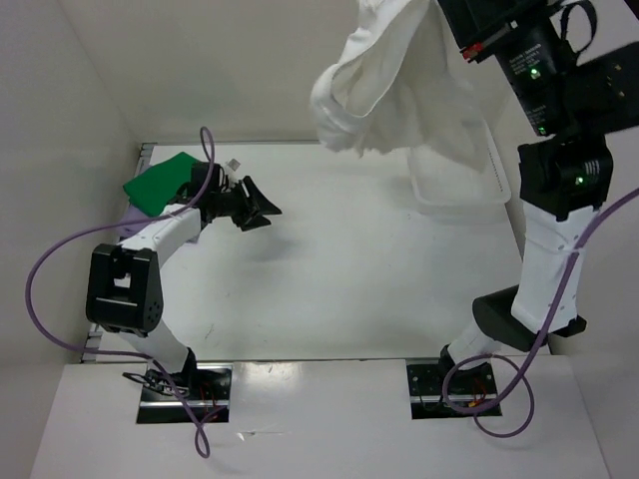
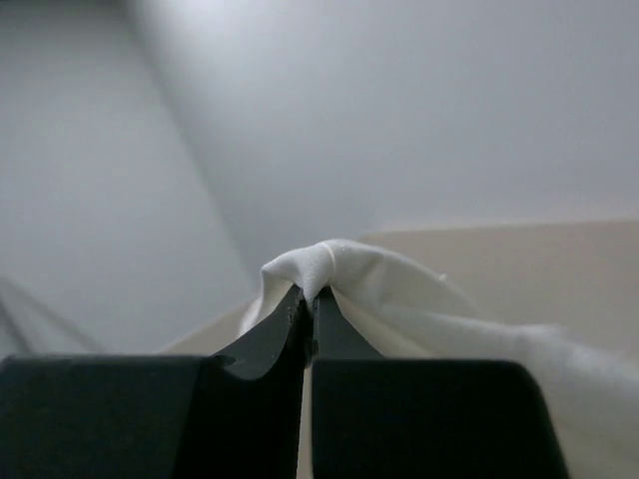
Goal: Fold and stack the t-shirts
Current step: Move the tshirt to the center of the board
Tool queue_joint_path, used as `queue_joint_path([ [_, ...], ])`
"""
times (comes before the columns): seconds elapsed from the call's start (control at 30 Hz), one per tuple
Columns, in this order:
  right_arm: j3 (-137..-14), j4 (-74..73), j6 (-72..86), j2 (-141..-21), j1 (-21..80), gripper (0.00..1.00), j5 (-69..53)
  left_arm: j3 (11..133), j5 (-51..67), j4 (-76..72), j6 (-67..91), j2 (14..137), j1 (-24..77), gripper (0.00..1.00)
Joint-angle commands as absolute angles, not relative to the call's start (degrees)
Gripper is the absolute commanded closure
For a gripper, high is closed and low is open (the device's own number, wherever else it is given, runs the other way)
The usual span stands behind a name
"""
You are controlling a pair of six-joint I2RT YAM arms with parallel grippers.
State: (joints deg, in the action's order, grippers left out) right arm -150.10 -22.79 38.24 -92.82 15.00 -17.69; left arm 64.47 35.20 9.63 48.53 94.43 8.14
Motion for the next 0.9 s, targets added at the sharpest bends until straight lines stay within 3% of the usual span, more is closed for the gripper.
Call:
queue_joint_path([
  [0.0, -154.59, -16.80, 45.87, -97.20, 17.49, 1.00, -23.64, 63.55, 37.79, 7.73, 50.19, 92.55, 4.93, 0.40],
  [0.23, -144.17, -11.87, 51.50, -99.92, 14.78, 1.00, -28.47, 61.08, 37.79, 8.96, 50.19, 85.88, -4.82, 0.40],
  [0.4, -111.83, -0.19, 54.32, -101.85, 13.01, 0.98, -34.44, 58.80, 37.27, 8.96, 50.19, 84.55, -9.76, 0.39],
  [0.47, -106.72, 2.46, 52.92, -109.48, 13.01, 0.92, -36.12, 58.80, 35.52, 10.28, 48.88, 84.55, -10.37, 0.39],
  [0.53, -111.06, -6.72, 47.74, -119.59, 11.96, 0.84, -34.29, 60.11, 32.36, 12.56, 47.38, 84.55, -9.76, 0.39],
  [0.57, -112.05, -9.38, 46.85, -121.79, 11.17, 0.72, -34.28, 60.12, 31.13, 13.53, 45.28, 84.55, -8.89, 0.37],
  [0.6, -112.06, -10.71, 46.32, -122.86, 10.64, 0.65, -34.28, 60.90, 29.55, 15.80, 44.05, 84.55, -8.18, 0.36],
  [0.7, -111.36, -13.62, 41.42, -118.93, 10.63, 0.45, -25.01, 61.44, 23.92, 20.37, 39.82, 84.55, -5.64, 0.32],
  [0.87, -99.52, -14.86, 39.90, -106.65, 11.95, 0.38, -16.71, 57.05, 21.01, 25.13, 38.06, 85.69, -2.03, 0.25],
])
